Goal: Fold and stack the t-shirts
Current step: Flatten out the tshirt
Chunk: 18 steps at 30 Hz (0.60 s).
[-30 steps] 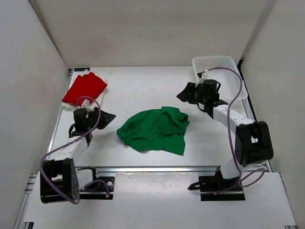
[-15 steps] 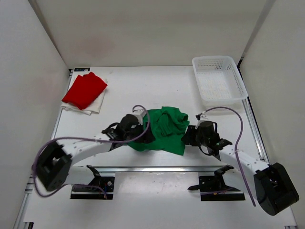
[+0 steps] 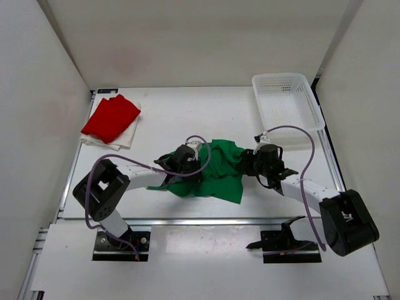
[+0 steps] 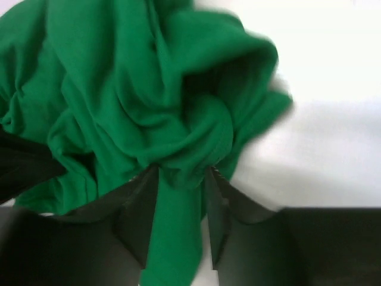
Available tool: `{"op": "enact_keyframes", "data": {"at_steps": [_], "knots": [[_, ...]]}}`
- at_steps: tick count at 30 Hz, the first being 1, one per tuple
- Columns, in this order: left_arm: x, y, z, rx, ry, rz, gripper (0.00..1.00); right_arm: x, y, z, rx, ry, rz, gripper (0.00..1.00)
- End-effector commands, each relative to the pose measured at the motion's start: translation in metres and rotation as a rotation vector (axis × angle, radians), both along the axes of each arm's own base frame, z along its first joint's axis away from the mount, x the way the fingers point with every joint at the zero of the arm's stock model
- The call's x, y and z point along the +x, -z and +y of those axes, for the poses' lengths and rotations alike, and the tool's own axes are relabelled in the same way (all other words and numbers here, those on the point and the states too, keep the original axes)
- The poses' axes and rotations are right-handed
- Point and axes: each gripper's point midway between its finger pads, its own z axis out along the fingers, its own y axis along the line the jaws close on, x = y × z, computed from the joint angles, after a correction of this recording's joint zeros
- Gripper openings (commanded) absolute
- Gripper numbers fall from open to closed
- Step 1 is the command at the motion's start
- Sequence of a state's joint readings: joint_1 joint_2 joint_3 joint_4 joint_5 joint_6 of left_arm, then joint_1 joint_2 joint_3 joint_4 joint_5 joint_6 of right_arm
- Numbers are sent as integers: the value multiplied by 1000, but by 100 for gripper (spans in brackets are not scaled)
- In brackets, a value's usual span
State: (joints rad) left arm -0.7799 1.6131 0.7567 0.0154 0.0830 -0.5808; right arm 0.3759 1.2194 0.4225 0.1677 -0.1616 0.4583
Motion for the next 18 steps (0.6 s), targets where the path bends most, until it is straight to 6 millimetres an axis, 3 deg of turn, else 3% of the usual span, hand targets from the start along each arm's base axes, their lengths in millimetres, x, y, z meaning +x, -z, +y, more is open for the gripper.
{"op": "enact_keyframes", "data": {"at_steps": [1, 2, 3, 5, 6, 8, 9, 10, 11, 13, 14, 16, 17, 18], "knots": [[8, -5, -4, -21, 13, -18, 23, 31, -20, 6, 1, -4, -97, 30], [8, -3, -1, -26, 7, -1, 19, 34, -22, 7, 3, -9, -101, 24], [7, -7, -1, -48, 11, -5, 11, 38, -26, 10, 7, -7, -104, 11], [10, -12, 5, -73, -12, 4, 0, 41, -33, 8, -22, 8, -120, 0], [13, -26, 8, -98, -16, -14, 0, 40, -37, 10, -45, 9, -134, 0], [21, -52, 11, -152, -19, -33, 0, 37, -66, 15, -56, -6, -193, 0], [31, -76, 20, -208, -34, -60, 0, 37, -78, 13, -71, 0, -205, 0], [26, -96, 23, -246, -16, -66, 0, 35, -97, 11, -65, 2, -247, 1], [42, -117, 36, -278, -55, -100, 0, 31, -122, 11, -57, 1, -289, 0], [48, -168, 57, -351, -62, -172, 0, 27, -163, 0, -62, 31, -353, 0], [61, -188, 73, -367, -99, -218, 0, 21, -190, -3, -62, 40, -395, 0], [59, -230, 94, -439, -96, -273, 0, 13, -246, -6, -39, 58, -477, 0], [59, -252, 105, -474, -94, -302, 0, 6, -253, -6, -67, 53, -479, 0], [63, -272, 121, -496, -128, -351, 0, -4, -278, -1, -51, 41, -523, 0]]}}
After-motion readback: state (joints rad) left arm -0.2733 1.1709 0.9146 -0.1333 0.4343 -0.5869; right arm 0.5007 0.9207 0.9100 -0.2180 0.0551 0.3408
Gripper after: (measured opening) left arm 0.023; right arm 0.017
